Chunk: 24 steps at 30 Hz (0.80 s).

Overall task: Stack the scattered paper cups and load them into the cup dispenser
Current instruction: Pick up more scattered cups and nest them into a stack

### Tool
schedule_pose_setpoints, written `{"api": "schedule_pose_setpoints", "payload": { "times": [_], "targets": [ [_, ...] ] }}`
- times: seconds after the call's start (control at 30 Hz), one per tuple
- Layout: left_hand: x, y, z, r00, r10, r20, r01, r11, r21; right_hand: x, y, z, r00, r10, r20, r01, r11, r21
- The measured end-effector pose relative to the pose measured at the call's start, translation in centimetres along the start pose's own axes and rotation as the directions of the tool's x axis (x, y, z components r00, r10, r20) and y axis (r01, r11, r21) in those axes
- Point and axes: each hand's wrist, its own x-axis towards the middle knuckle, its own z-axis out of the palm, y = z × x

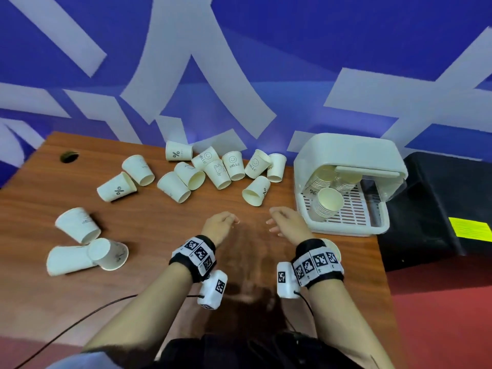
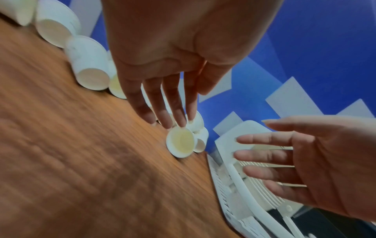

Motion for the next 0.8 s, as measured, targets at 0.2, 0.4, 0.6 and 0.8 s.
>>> {"api": "schedule_pose_setpoints", "payload": {
  "times": [0.2, 0.4, 0.6, 0.8],
  "targets": [
    [-0.8, -3.9, -5.4, 0.986, -0.062, -0.154, 0.055, 0.997, -0.054, 1.1, -2.6, 6.3, 0.993, -0.002, 0.119, 0.008, 0.999, -0.052],
    [-3.1, -7.1, -10.6, 0.949, -0.092, -0.302, 0.064, 0.993, -0.099, 1.3, -5.3, 13.6, 0.962, -0.035, 0.272, 0.076, 0.987, -0.14],
    [-5.1, -10.2, -16.4, 0.859, -0.129, -0.496, 0.037, 0.981, -0.191, 0.8, -7.1, 21.9, 0.917, -0.046, 0.397, 0.148, 0.962, -0.231],
    [-6.1, -13.0, -21.4, 0.805, -0.18, -0.565, 0.006, 0.955, -0.297, 0.0, -9.3, 28.7, 0.874, -0.061, 0.483, 0.257, 0.901, -0.351]
  ]
}}
